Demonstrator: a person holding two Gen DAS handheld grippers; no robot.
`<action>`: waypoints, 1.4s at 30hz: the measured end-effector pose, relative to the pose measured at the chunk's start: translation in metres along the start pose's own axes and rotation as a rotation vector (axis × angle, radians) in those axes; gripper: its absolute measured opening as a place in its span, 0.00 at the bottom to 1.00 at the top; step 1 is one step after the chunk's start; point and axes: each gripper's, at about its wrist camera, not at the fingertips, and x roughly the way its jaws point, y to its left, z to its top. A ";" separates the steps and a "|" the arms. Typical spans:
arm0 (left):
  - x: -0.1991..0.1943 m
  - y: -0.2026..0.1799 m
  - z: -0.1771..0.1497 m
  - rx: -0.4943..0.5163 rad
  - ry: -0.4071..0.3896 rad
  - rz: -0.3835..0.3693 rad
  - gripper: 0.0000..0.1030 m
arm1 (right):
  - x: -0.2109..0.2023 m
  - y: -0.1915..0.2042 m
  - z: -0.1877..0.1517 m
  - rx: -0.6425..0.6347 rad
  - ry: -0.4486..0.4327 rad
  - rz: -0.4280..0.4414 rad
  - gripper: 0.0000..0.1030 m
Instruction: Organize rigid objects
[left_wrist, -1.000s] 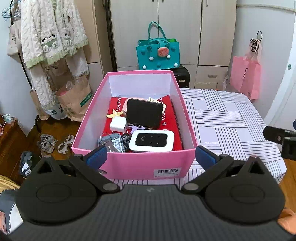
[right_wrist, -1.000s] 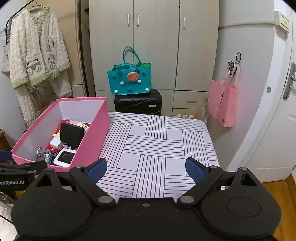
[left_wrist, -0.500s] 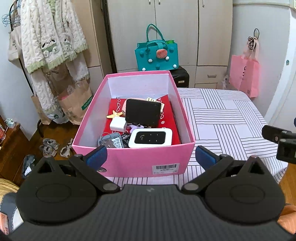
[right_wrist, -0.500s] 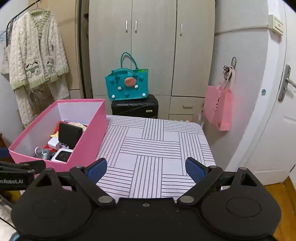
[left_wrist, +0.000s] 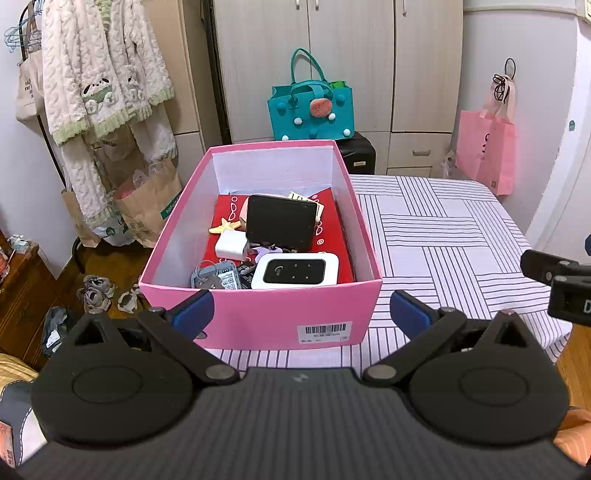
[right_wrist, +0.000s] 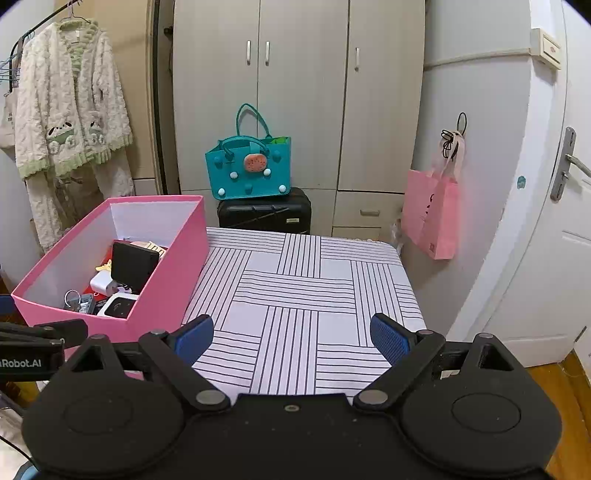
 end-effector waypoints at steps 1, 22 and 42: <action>0.000 0.000 0.000 0.001 0.000 -0.001 1.00 | 0.000 0.000 0.000 0.003 0.000 0.002 0.91; -0.003 -0.003 -0.003 0.008 -0.008 -0.002 1.00 | 0.000 -0.004 -0.006 0.025 -0.016 0.003 0.91; -0.005 -0.004 -0.005 0.020 -0.026 0.011 1.00 | -0.003 -0.001 -0.006 0.019 -0.027 -0.018 0.91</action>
